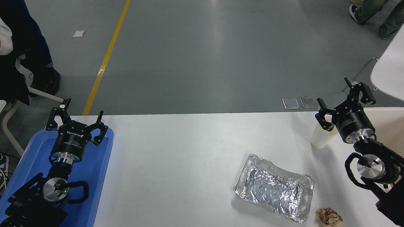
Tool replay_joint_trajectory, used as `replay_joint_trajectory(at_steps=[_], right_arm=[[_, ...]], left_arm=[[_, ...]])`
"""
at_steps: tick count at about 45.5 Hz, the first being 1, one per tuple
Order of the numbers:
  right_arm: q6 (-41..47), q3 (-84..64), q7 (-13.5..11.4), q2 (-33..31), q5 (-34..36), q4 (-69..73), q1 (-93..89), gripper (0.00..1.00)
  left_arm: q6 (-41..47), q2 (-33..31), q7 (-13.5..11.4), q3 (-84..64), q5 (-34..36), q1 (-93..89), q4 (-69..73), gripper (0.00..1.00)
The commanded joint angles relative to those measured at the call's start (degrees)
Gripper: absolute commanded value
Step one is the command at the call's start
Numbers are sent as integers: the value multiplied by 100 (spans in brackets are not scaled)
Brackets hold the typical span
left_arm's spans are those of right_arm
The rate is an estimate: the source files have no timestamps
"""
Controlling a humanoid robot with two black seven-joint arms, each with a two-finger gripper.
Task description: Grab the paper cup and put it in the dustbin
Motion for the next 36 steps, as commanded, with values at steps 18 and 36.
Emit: replay_joint_trajectory(at_steps=[18, 36], right_arm=[[2, 32, 12, 0, 8, -5, -43, 100], [-15, 84, 12, -26, 8, -13, -43, 100]], left_arm=[[0, 0, 0, 0, 0, 0, 0, 100], [0, 0, 0, 0, 0, 0, 0, 100]])
